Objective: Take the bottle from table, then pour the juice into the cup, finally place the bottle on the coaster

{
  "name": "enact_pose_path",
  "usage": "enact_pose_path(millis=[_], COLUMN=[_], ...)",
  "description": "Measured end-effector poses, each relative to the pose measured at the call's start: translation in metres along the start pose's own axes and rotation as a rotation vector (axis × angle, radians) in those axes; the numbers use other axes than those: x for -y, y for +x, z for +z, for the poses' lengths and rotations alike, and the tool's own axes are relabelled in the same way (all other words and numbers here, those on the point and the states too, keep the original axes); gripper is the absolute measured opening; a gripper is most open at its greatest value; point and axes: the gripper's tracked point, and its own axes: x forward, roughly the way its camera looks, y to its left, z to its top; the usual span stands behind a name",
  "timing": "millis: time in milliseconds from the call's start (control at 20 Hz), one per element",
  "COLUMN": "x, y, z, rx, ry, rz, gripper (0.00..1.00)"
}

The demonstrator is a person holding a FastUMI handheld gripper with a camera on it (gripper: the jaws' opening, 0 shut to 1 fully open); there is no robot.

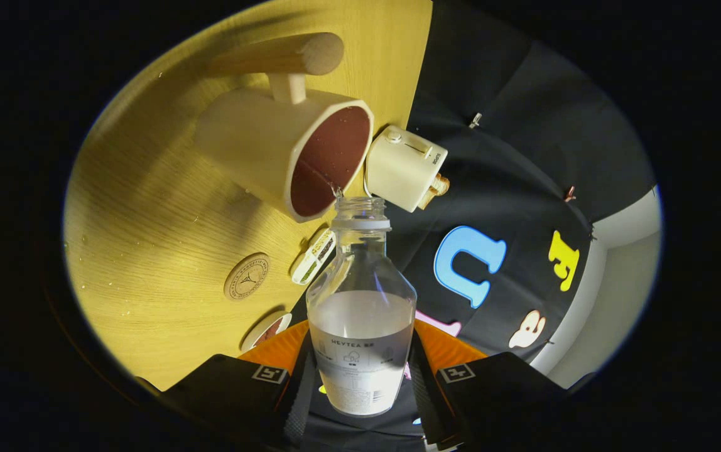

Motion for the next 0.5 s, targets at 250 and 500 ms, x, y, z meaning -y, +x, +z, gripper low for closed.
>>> enact_pose_path(millis=[250, 500], x=[0.001, 0.012], y=[-0.003, -0.006], z=[0.003, 0.007], rx=[0.018, 0.053], ry=[-0.04, -0.12], rz=[0.001, -0.029], gripper=[0.72, 0.72])
